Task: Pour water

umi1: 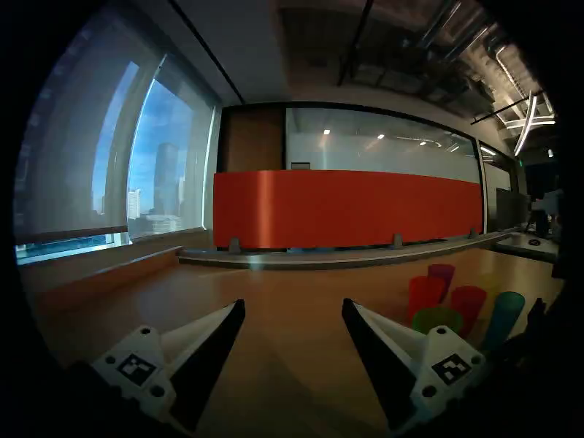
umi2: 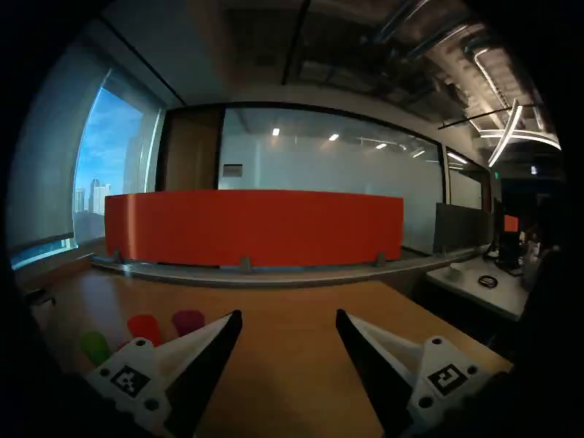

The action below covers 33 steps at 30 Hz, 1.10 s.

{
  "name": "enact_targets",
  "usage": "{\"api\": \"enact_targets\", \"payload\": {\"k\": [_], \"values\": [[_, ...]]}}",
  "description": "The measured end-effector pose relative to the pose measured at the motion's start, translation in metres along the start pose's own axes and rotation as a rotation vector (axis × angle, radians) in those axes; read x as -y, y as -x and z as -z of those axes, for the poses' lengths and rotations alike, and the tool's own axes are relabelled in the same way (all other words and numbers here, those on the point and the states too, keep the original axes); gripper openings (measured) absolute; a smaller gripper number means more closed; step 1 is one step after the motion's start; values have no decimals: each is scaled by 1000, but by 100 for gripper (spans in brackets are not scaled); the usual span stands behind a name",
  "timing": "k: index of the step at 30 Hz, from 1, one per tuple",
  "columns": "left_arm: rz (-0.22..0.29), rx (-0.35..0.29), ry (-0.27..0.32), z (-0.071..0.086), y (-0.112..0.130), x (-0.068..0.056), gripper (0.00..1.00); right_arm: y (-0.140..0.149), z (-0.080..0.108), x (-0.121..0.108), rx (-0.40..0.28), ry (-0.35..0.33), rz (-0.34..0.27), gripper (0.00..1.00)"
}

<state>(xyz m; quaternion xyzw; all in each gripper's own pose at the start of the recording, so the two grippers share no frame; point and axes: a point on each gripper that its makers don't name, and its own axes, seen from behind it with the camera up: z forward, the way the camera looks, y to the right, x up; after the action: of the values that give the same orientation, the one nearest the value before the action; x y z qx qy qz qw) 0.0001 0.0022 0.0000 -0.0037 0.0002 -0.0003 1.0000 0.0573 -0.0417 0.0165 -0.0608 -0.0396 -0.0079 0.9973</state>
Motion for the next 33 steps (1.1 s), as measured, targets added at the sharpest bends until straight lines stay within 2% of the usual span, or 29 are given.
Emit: {"api": "enact_targets", "payload": {"k": [15,24,33], "values": [[-1,1,0,1,0,0,99,12,4,-12,-20,-6,-4,99],[0,0,0,1,1,0,99,24,7,-19,-49,-12,45,100],[-1,1,0,0,0,0,99,36,2,3,-82,-76,68,99]]}}
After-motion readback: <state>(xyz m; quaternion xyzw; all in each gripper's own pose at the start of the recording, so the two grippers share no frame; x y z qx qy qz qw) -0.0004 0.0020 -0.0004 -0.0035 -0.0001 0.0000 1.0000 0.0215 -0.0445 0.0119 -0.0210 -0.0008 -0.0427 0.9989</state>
